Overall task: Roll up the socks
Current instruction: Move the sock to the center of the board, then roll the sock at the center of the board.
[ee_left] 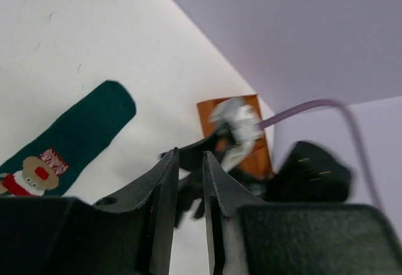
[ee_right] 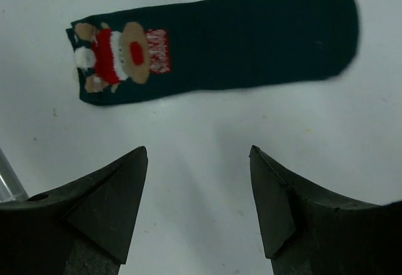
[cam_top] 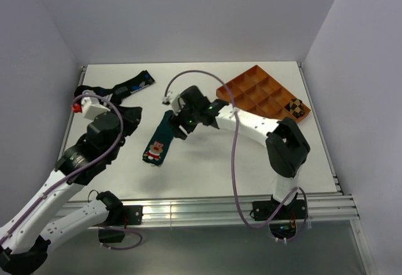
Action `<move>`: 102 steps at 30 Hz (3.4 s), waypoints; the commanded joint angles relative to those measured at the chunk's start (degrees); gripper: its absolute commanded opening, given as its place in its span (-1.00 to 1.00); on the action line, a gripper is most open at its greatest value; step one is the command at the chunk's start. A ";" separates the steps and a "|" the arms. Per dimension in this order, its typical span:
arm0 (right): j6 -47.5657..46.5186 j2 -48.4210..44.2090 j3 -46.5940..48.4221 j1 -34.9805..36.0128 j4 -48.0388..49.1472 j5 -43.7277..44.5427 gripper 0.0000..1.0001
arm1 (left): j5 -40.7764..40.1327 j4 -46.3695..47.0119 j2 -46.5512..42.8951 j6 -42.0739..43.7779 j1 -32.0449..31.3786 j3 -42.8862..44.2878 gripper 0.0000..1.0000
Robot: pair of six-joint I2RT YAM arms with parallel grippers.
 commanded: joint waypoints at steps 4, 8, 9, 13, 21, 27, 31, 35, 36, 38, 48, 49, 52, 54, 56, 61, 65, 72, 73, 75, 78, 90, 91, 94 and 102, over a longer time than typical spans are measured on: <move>3.85 4.75 -0.68 11.51 9.90 7.25 0.46 | -5.93 -6.30 -2.96 1.34 0.06 7.98 -0.42; 4.73 7.91 1.25 14.95 10.43 8.75 0.43 | -5.66 -5.69 -3.31 3.89 0.06 12.11 -0.42; 4.73 8.44 1.08 15.66 10.78 9.45 0.43 | -5.40 -5.51 -3.23 4.68 0.06 12.47 -0.42; 4.46 9.93 0.46 19.44 12.37 12.87 0.42 | -4.61 -4.55 -2.70 5.83 0.06 13.09 -0.41; 2.35 14.15 3.45 24.01 13.07 17.71 0.36 | -3.64 -3.14 -3.75 7.50 0.15 12.39 -0.38; 1.30 16.97 5.91 24.81 13.51 20.61 0.33 | -3.29 -3.49 -4.63 7.85 0.06 11.51 -0.35; 0.33 19.43 7.67 24.81 13.60 23.60 0.31 | -2.85 -3.40 -4.72 8.03 0.15 10.72 -0.35; -0.37 20.31 6.70 24.89 14.65 23.34 0.07 | -2.50 -3.84 -5.25 8.03 0.06 9.84 -0.34; -0.28 20.57 6.70 24.98 14.57 23.34 -0.01 | -2.50 -3.84 -5.42 7.94 0.15 9.49 -0.33; -0.02 20.92 6.53 24.89 14.30 23.16 -0.21 | -2.50 -3.75 -5.51 7.77 0.15 8.87 -0.33; -2.47 12.41 -0.85 20.16 5.79 6.42 -0.73 | 0.22 -0.95 -4.89 6.62 0.15 1.41 -0.32; -3.52 11.88 -1.81 18.41 3.08 4.81 -0.74 | 0.84 1.06 -5.07 6.53 0.06 -0.86 -0.32; -6.33 10.29 -3.14 14.28 -2.28 -2.64 -0.77 | 3.56 5.19 -5.16 6.35 0.15 -5.26 -0.35; -8.27 10.47 -3.05 12.07 -5.46 -5.91 -0.78 | 6.89 8.53 -6.12 7.67 0.06 -8.16 -0.35; -10.82 11.08 -2.97 8.57 -9.59 -11.97 -0.78 | 9.71 14.60 -6.65 8.99 0.15 -12.74 -0.35; -19.59 15.21 1.15 3.63 -23.54 -23.58 -0.78 | 17.53 25.50 -7.27 10.57 0.06 -23.53 -0.40; -23.92 18.80 3.79 2.75 -30.24 -27.01 -0.78 | 23.86 41.04 -7.18 13.55 0.06 -33.65 -0.40; -27.61 25.49 10.30 2.13 -40.61 -30.88 -0.78 | 29.14 64.42 -2.01 20.24 -1.43 -46.57 -0.33; -28.23 26.71 11.44 1.78 -41.33 -31.50 -0.78 | 29.93 66.19 -0.95 20.94 -1.69 -47.20 -0.32; -29.37 27.95 12.76 1.34 -44.65 -32.82 -0.78 | 31.86 70.32 2.83 23.40 -2.57 -48.86 -0.31; -30.52 29.89 16.18 0.73 -47.13 -33.70 -0.78 | 33.53 77.79 7.13 25.08 -4.06 -50.53 -0.27; -30.52 33.85 21.64 -1.29 -51.35 -34.93 -0.78 | 41.01 86.68 18.66 27.63 -4.16 -52.56 -0.19; -30.26 33.93 21.73 -1.38 -51.09 -34.76 -0.78 | 40.92 86.95 19.01 27.80 -4.16 -52.74 -0.19; -30.69 34.20 22.26 -1.82 -51.88 -34.49 -0.78 | 41.53 87.39 20.59 28.06 -4.16 -52.92 -0.18; -32.18 35.34 23.67 -2.09 -54.25 -35.55 -0.78 | 43.91 92.39 29.81 28.51 -4.33 -51.60 -0.19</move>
